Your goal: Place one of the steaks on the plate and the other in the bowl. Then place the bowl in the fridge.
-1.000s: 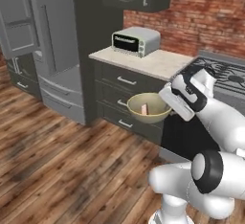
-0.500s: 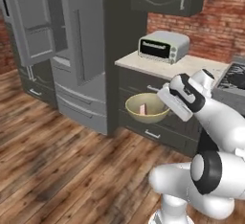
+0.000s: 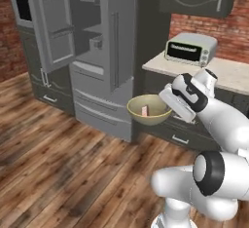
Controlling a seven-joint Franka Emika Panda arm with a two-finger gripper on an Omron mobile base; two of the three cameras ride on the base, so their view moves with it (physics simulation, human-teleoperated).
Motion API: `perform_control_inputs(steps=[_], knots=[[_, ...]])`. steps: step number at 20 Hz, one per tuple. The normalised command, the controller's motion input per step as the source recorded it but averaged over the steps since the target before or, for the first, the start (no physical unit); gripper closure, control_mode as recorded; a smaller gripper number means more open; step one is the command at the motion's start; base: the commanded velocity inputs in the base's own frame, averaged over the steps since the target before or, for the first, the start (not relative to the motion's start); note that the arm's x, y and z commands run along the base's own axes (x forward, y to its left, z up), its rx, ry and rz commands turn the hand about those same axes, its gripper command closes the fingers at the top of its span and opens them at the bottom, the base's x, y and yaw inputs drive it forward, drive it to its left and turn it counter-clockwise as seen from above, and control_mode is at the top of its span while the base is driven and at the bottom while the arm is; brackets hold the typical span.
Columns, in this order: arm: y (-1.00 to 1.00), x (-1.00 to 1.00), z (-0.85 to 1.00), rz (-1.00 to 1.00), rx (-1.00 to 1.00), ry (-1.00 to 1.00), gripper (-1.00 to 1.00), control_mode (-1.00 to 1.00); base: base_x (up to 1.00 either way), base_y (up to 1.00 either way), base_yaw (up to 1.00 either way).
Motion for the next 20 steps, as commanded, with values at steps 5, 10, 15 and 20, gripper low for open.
perform_control_inputs(steps=[5,10,15,20], knots=[[0.0,0.0,0.0,0.0,0.0,0.0,1.0,1.0,0.41,1.0,-0.19],[0.0,0.0,0.0,0.0,0.0,0.0,1.0,1.0,0.6,1.0,-0.3],[0.0,0.0,0.0,0.0,0.0,0.0,1.0,1.0,0.48,1.0,-0.39],[0.0,0.0,0.0,0.0,0.0,0.0,1.0,1.0,0.44,1.0,-0.42]])
